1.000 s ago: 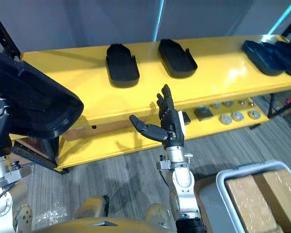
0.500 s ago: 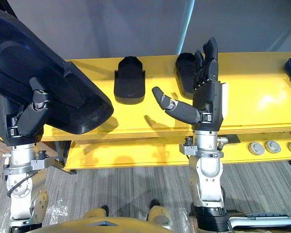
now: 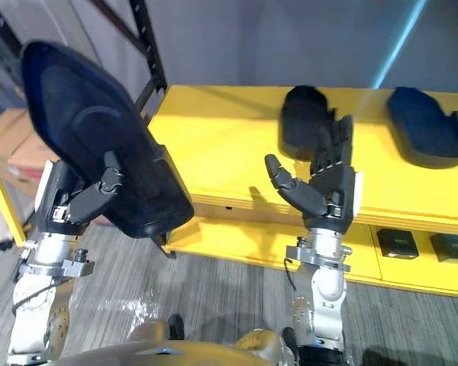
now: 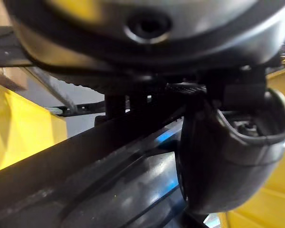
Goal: Walk over and take three plastic housings, then place them on the shelf
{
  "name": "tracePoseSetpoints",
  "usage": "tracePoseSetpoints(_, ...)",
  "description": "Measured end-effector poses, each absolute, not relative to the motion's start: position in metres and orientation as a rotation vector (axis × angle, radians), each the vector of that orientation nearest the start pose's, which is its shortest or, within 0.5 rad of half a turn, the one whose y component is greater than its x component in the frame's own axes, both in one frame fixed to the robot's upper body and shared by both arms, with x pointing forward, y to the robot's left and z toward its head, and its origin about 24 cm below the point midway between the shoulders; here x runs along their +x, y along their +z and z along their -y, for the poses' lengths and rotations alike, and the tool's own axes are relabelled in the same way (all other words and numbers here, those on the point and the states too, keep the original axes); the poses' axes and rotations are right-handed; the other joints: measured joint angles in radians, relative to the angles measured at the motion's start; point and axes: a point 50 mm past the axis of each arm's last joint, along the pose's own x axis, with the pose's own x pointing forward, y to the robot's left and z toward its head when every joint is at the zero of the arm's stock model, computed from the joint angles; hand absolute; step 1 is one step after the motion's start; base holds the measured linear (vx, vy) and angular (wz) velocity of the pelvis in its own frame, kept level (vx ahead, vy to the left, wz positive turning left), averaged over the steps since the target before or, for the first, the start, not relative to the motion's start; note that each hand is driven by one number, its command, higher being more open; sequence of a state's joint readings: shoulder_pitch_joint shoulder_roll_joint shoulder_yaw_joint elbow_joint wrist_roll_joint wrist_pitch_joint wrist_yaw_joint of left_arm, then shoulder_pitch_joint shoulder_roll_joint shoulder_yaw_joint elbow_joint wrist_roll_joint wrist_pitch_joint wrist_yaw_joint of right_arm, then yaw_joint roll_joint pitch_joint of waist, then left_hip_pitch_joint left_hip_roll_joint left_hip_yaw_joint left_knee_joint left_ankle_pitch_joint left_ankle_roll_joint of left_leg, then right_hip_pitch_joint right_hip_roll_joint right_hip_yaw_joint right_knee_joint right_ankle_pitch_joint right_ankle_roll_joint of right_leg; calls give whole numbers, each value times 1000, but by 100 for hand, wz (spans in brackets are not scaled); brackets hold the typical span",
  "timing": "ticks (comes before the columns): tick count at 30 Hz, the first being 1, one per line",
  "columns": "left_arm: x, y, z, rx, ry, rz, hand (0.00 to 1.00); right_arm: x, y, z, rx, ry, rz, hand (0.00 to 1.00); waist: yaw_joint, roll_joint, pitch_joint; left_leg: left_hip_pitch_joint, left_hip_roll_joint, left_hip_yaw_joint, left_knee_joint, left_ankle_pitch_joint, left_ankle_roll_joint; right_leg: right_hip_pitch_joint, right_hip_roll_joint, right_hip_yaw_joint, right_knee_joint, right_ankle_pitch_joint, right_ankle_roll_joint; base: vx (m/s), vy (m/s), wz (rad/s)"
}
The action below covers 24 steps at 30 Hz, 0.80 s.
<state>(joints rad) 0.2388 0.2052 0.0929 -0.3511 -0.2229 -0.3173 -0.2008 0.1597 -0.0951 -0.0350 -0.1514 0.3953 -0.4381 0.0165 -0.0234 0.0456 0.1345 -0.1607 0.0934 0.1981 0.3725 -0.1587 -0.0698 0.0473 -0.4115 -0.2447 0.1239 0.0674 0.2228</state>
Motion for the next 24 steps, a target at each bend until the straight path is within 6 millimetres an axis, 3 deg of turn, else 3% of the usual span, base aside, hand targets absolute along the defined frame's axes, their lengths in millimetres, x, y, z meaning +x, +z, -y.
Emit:
tracePoseSetpoints(2,201,113,-197,86,-131,452,0,214,79,180,280,-81,432,100,1,1,0,29,4,26,-46,12,13,-35,10,3,32,-1,-35,46,117,-26)
tracePoseSetpoints(4,222,126,-189,93,-177,474,0,215,79,175,238,-57,426,100,-26,7,-2,38,17,10,-104,47,9,-45,147,104,-14,-81,-49,70,5,-1)
tracePoseSetpoints(5,228,129,-186,91,-183,483,0,216,80,176,234,-58,431,100,-29,6,-3,37,15,9,-112,55,5,-44,162,111,-38,-82,-55,70,-21,7)
tracePoseSetpoints(8,256,130,-164,54,-240,449,0,217,80,183,220,-81,424,100,-68,11,-2,50,11,3,-170,94,-4,-44,174,128,-50,-72,-45,38,-23,1)
tracePoseSetpoints(13,264,120,-155,53,-256,377,0,215,93,199,153,-94,458,100,-108,18,4,119,23,35,-294,147,-25,-47,198,154,-56,-66,-54,11,-58,-17)
tracePoseSetpoints(16,275,122,-169,67,-147,371,0,212,111,203,94,-52,512,100,-118,34,19,148,22,68,-356,173,-32,-66,205,181,-54,-63,-62,-65,-15,-26)
tracePoseSetpoints(19,302,135,-204,98,30,380,0,209,120,201,37,-20,549,100,-139,46,61,151,22,95,-408,206,-33,-106,213,205,-46,-60,-69,-78,-5,-17)
tracePoseSetpoints(24,331,157,-250,100,218,368,0,206,114,204,27,-23,501,100,-166,46,134,148,19,137,-456,254,-28,-168,221,251,-21,-48,-62,-56,1,-19)
